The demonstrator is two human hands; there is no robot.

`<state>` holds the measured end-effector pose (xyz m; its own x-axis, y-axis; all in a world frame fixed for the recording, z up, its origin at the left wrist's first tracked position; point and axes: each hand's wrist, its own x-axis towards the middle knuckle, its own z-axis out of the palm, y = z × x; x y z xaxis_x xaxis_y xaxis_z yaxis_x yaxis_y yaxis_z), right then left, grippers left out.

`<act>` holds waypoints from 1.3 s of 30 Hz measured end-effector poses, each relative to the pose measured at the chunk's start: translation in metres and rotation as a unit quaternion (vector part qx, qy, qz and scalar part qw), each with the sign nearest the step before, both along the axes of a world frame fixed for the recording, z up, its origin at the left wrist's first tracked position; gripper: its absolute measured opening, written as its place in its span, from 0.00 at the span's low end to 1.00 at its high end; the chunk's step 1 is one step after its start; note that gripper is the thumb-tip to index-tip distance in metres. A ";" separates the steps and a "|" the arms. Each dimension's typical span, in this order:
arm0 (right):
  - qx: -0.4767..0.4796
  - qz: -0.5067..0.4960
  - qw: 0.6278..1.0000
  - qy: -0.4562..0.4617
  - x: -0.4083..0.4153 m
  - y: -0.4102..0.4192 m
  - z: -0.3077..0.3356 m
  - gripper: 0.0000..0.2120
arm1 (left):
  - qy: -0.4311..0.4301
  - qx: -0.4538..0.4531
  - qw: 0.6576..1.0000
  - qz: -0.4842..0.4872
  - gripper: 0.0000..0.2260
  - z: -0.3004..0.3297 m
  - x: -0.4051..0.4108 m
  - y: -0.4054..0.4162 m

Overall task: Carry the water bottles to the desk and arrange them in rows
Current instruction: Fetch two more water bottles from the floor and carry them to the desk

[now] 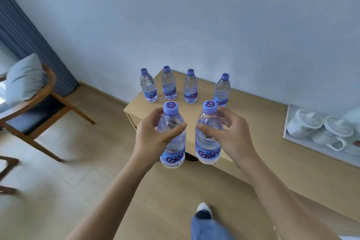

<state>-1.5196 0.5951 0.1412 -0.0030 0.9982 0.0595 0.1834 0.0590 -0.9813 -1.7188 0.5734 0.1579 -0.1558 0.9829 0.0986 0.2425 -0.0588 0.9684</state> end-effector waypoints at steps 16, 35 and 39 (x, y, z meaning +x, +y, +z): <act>-0.050 -0.118 0.990 -0.057 0.048 0.156 -0.069 0.20 | 0.061 -0.038 0.992 -0.100 0.17 -0.081 0.031 0.208; -0.109 -0.331 0.934 -0.080 0.066 0.194 -0.126 0.21 | 0.128 -0.098 0.960 -0.228 0.20 -0.144 0.062 0.308; -0.122 -0.341 0.929 -0.074 0.066 0.188 -0.130 0.22 | 0.117 -0.104 0.959 -0.238 0.20 -0.150 0.061 0.307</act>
<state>-1.4538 0.7832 0.0112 0.6444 0.7554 -0.1187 0.2311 -0.3403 -0.9115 -1.6577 0.8806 0.0081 0.3185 0.9391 -0.1292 0.4478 -0.0289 0.8937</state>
